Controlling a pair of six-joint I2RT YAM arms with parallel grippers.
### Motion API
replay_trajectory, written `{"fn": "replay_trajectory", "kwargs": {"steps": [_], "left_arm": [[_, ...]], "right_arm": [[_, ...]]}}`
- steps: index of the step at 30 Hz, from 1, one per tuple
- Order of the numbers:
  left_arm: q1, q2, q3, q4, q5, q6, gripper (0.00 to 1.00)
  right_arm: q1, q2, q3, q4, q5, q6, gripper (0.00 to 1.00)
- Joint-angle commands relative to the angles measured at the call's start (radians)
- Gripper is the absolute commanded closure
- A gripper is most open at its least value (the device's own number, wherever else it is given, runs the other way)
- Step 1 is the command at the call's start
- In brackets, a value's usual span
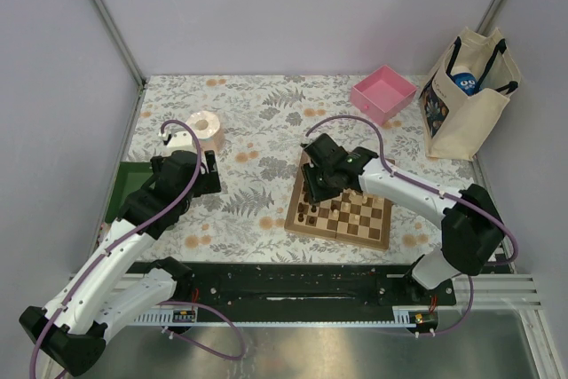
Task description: Set up the chess pieces on the board
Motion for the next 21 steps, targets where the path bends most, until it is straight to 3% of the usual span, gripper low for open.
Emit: {"fn": "replay_trajectory", "kwargs": {"steps": [1,21], "left_arm": [[0.004,-0.007,-0.001,0.016,0.010,0.001,0.01],[0.004,-0.015,-0.001,0.015,0.016,0.003,0.01]], "right_arm": [[0.039,-0.028,0.045,0.000,-0.018,0.026,0.61],[0.131,0.093,0.065,0.009,-0.015,0.093,0.58]]}}
